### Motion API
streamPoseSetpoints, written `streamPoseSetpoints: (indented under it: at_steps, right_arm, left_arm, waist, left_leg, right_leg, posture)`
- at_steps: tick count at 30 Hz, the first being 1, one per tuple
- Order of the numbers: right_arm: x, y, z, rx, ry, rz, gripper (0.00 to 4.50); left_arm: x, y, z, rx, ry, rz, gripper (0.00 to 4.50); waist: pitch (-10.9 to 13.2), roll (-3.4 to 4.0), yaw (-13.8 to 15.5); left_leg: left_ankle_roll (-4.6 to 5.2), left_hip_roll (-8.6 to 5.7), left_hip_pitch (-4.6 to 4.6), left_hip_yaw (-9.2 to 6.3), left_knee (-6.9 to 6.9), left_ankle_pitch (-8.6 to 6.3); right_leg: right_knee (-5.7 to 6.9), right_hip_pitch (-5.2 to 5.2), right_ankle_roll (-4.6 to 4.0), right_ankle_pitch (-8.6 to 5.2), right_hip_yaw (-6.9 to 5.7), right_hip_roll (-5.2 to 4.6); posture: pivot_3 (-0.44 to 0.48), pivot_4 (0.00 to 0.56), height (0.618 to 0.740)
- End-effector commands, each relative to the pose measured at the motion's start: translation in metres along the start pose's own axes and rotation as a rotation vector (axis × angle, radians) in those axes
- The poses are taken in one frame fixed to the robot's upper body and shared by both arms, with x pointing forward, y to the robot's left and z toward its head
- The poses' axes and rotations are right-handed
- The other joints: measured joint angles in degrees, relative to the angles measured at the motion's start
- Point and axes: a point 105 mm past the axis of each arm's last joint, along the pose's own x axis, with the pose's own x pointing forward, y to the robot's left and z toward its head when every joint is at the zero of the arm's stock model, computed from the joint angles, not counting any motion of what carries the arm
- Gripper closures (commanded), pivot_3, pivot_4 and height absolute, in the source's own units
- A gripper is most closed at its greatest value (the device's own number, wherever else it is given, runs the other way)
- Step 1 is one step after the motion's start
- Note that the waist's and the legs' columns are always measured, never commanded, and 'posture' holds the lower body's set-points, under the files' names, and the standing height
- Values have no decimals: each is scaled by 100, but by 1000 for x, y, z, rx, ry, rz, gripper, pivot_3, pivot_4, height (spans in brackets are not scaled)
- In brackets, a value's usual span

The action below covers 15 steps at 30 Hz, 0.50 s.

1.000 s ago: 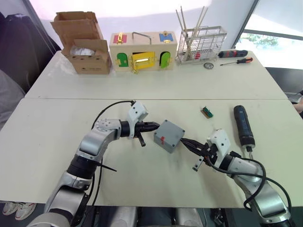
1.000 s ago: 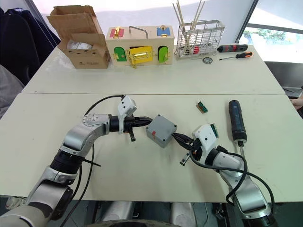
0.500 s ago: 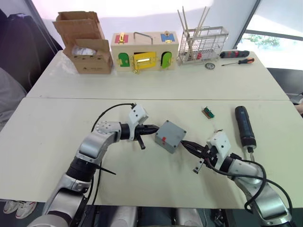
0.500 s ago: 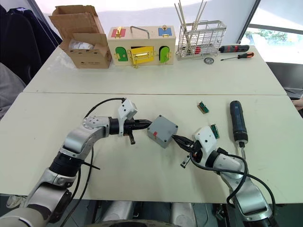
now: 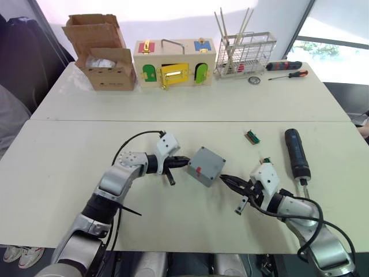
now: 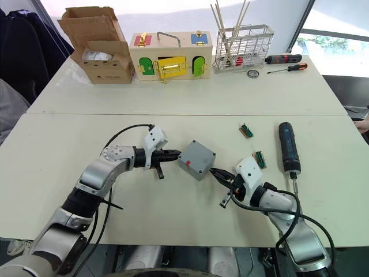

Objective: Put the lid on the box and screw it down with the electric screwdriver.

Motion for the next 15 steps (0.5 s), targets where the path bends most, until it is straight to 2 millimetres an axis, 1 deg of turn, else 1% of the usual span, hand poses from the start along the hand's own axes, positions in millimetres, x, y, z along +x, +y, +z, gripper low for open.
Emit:
streamPoseSetpoints:
  at_steps: [1,5,9,15]
  right_arm:
    - [8,-1,8,-39,-31,10,4460]
    - [15,-7,10,-53,-41,3,4460]
    - [19,-14,9,-65,-41,0,4460]
    - [19,-15,6,-74,-30,8,4460]
  left_arm:
    - [1,-17,8,39,-16,-60,4500]
    - [2,-27,8,34,-15,-85,4500]
    - [3,-34,10,25,-25,-92,4500]
    - [3,-34,10,20,-26,-82,4500]
  waist:
    - [0,0,4]
    - [0,0,0]
    - [0,1,4]
    - [-1,1,7]
  left_leg:
    - [0,0,0,0,1,0]
    - [0,0,0,0,0,0]
    - [-2,0,0,0,0,1]
    - [-2,0,0,0,0,1]
  right_leg:
    - [0,0,0,0,0,0]
    - [0,0,0,0,0,0]
    - [0,0,0,0,0,0]
    - [0,0,0,0,1,-1]
  posture:
    - [0,150,734]
    - [0,150,734]
    - [0,150,734]
    - [0,150,734]
